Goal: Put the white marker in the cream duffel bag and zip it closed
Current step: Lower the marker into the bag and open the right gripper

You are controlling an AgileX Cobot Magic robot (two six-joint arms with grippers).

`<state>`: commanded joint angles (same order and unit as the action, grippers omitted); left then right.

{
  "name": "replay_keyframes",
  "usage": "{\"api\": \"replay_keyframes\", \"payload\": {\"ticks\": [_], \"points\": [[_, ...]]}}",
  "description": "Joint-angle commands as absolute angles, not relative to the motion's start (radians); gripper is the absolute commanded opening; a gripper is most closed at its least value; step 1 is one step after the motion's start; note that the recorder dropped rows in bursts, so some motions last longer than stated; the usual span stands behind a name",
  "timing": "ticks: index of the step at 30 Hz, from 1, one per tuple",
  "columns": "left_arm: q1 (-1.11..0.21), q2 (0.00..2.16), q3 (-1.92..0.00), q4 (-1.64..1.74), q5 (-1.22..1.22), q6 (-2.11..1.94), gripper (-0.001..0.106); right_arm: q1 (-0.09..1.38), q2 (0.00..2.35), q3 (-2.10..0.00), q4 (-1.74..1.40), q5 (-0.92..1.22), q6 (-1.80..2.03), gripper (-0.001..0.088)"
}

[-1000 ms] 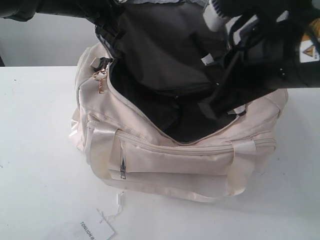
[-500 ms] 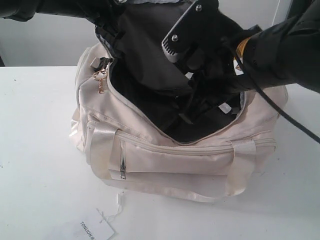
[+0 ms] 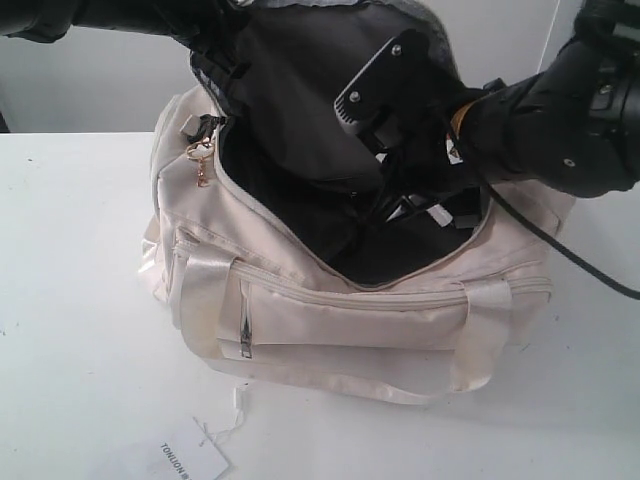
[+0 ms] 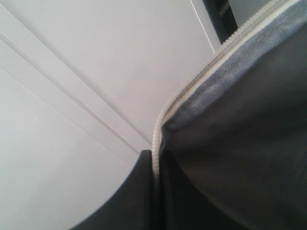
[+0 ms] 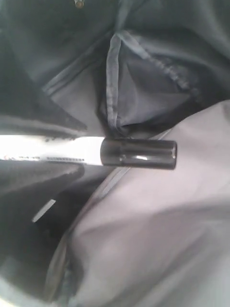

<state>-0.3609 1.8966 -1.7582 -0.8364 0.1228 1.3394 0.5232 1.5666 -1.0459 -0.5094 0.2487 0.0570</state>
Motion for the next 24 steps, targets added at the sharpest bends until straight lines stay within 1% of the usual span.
{"api": "replay_keyframes", "payload": {"ticks": [3, 10, 17, 24], "points": [[-0.361, 1.897, -1.758, -0.836, 0.123, 1.339, 0.000, 0.509, 1.595, -1.046, -0.509, 0.212, 0.057, 0.0000], [-0.361, 1.897, -1.758, -0.836, 0.123, 1.339, 0.000, 0.498, 1.677, -1.046, -0.505, 0.076, 0.195, 0.0000], [-0.361, 1.897, -1.758, -0.836, 0.123, 1.339, 0.000, 0.495, 1.745, -1.046, -0.491, -0.022, 0.195, 0.0000], [-0.361, 1.897, -1.758, -0.836, 0.124, 1.339, 0.000, 0.430, 1.776, -1.046, -0.489, -0.093, 0.243, 0.0000]]}}
